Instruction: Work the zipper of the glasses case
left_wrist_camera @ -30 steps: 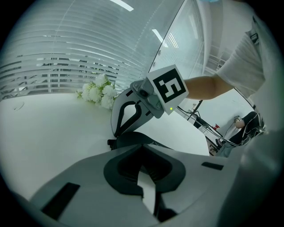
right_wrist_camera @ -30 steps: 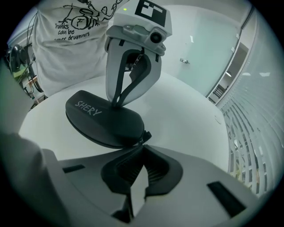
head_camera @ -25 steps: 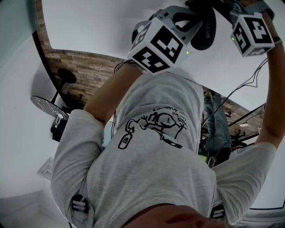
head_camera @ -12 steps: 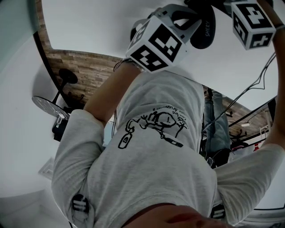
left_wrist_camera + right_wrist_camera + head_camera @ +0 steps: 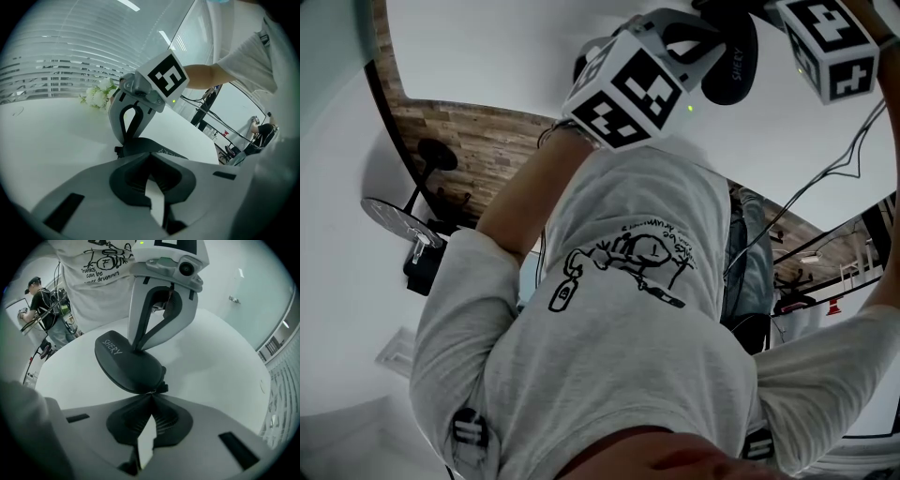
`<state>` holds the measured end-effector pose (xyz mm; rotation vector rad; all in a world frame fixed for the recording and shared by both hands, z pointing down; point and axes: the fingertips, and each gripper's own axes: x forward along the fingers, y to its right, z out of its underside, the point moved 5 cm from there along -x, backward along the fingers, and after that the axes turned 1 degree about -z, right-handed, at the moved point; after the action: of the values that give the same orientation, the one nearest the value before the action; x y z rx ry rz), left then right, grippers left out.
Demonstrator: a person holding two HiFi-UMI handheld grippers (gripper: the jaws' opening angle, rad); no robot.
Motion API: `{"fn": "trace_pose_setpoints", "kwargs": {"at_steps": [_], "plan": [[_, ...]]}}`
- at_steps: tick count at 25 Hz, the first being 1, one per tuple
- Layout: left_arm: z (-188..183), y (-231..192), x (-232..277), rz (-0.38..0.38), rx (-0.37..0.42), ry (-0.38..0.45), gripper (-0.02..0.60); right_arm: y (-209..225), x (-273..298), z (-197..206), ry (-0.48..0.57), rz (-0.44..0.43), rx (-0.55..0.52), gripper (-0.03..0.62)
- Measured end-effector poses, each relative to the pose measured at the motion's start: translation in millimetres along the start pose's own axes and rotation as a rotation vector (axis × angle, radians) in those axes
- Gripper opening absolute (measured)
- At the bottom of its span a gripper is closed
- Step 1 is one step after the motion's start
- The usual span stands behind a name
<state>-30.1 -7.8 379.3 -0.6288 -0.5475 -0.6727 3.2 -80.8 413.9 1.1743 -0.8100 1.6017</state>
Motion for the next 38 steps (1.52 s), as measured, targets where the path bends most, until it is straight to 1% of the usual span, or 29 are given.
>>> {"fn": "trace_pose_setpoints", "kwargs": {"at_steps": [4, 7, 11, 12, 14, 18, 21, 38], "plan": [[-1.1, -1.2, 0.7, 0.007, -0.010, 0.008, 0.020, 3.6, -4.4, 4.4, 0.018, 0.085, 0.077, 0.003], [-2.5, -1.9, -0.4, 0.002, -0.014, 0.013, 0.020, 0.2, -4.9, 5.9, 0.017, 0.128, 0.131, 0.003], [-22.5, 1.4, 3.4, -0.016, -0.028, 0.103, 0.021, -6.3, -2.5, 5.6, 0.006, 0.157, 0.156, 0.002], [-26.1, 2.5, 6.8, -0.018, -0.025, 0.105, 0.021, -7.1, -2.4, 5.3, 0.004, 0.165, 0.159, 0.003], [-27.0, 3.5, 14.3, -0.030, 0.002, 0.071, 0.021, -6.9, -1.3, 4.6, -0.005, 0.178, 0.158, 0.002], [-26.9, 4.0, 19.3, -0.074, 0.075, 0.025, 0.020, -6.4, 0.3, 5.1, -0.031, 0.192, 0.148, 0.002], [-26.7, 4.6, 19.1, -0.095, 0.120, 0.000, 0.020, -7.4, 0.3, 6.1, -0.038, 0.191, 0.163, 0.002], [-22.9, 1.0, 19.6, -0.088, 0.113, -0.007, 0.020, -25.9, 3.0, 12.8, -0.034, 0.172, 0.251, 0.002]]}}
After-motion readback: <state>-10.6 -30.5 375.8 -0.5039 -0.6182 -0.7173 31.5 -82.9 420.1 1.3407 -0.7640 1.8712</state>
